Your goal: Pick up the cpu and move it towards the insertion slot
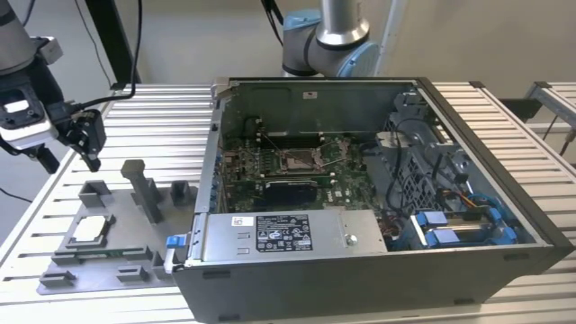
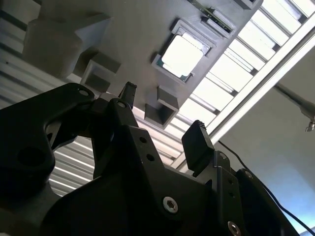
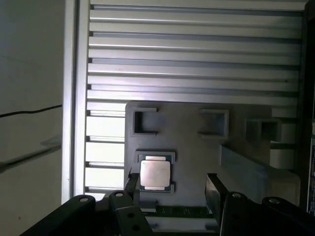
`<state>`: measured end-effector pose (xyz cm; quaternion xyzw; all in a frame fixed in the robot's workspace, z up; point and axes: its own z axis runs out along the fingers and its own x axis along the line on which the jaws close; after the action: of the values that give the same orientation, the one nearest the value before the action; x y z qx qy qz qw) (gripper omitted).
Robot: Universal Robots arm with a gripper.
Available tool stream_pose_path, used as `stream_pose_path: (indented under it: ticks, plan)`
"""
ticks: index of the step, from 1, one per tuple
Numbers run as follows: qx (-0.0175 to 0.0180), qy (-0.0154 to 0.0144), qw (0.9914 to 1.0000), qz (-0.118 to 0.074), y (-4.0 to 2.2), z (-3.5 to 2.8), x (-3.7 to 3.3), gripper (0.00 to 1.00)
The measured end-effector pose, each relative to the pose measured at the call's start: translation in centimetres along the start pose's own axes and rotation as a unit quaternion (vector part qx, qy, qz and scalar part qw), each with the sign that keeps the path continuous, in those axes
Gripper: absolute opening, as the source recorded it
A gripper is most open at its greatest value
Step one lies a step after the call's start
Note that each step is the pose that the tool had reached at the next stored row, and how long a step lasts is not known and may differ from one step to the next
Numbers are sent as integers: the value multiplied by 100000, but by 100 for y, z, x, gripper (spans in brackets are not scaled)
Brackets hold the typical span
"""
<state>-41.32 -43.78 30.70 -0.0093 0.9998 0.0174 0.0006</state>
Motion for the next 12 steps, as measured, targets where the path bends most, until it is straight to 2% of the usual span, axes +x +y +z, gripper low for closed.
stream_pose_path:
  ticks: [12]
  plan:
    - [3,3,100000,3,-1,40,0,100]
